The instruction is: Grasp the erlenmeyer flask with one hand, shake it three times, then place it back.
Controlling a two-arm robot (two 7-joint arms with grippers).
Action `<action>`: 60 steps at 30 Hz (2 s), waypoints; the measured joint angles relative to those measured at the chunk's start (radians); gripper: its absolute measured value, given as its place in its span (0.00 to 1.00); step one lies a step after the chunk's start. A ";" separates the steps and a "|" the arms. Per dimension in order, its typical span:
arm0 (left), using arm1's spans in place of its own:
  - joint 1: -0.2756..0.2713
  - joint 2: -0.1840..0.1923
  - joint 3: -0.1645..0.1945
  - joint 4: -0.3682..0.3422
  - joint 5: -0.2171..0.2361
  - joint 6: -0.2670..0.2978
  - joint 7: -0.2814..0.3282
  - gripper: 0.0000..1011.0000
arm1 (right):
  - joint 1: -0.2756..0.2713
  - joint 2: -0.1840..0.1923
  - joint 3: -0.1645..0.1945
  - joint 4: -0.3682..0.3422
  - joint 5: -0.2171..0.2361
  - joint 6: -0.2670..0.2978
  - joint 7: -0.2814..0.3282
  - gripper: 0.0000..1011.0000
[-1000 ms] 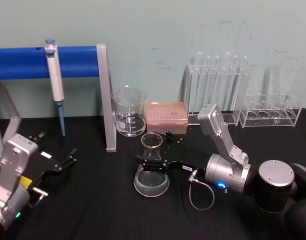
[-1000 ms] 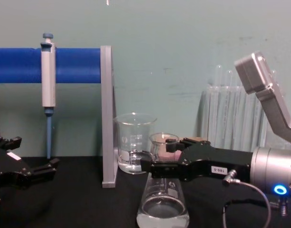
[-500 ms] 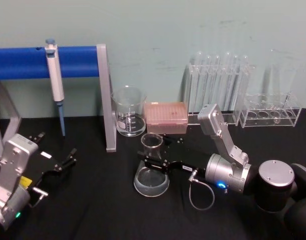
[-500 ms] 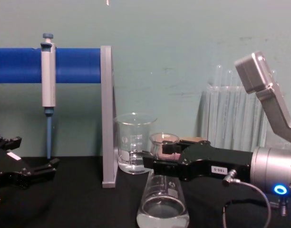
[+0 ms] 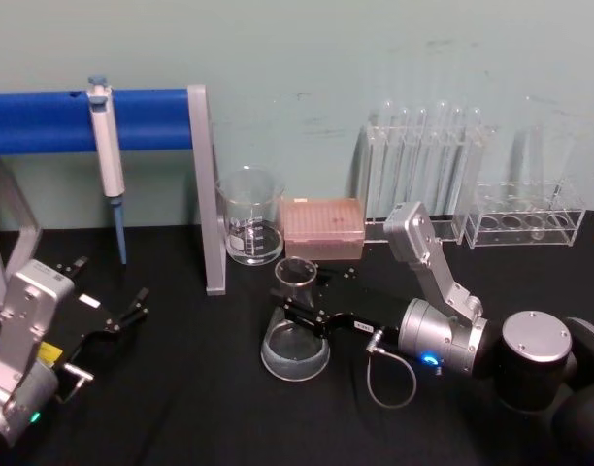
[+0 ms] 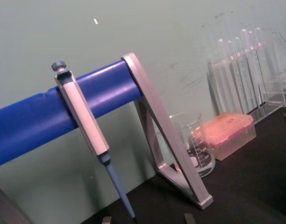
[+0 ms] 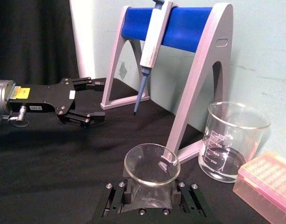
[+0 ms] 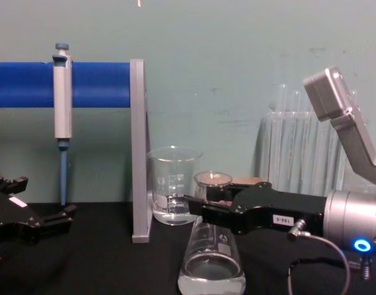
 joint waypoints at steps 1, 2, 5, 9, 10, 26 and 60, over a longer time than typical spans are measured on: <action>0.000 0.000 0.000 0.000 0.000 0.000 0.000 0.99 | 0.000 0.000 0.000 0.000 0.000 0.000 0.000 0.45; 0.000 0.000 0.000 0.000 0.000 0.000 0.000 0.99 | 0.000 0.000 0.000 0.000 0.000 0.000 0.000 0.45; 0.000 0.000 0.000 0.000 0.000 0.000 0.000 0.99 | 0.000 0.000 0.000 0.000 0.000 0.000 0.000 0.45; 0.000 0.000 0.000 0.000 0.000 0.000 0.000 0.99 | 0.000 0.000 0.000 0.000 0.000 0.000 0.000 0.45; 0.000 0.000 0.000 0.000 0.000 0.000 0.000 0.99 | 0.000 0.000 0.000 0.000 0.000 0.000 0.000 0.45; 0.000 0.000 0.000 0.000 0.000 0.000 0.000 0.99 | -0.014 0.005 0.010 -0.039 -0.017 0.012 -0.041 0.45; 0.000 0.000 0.000 0.000 0.000 0.000 0.000 0.99 | -0.213 0.024 0.161 -0.411 -0.035 0.147 -0.323 0.45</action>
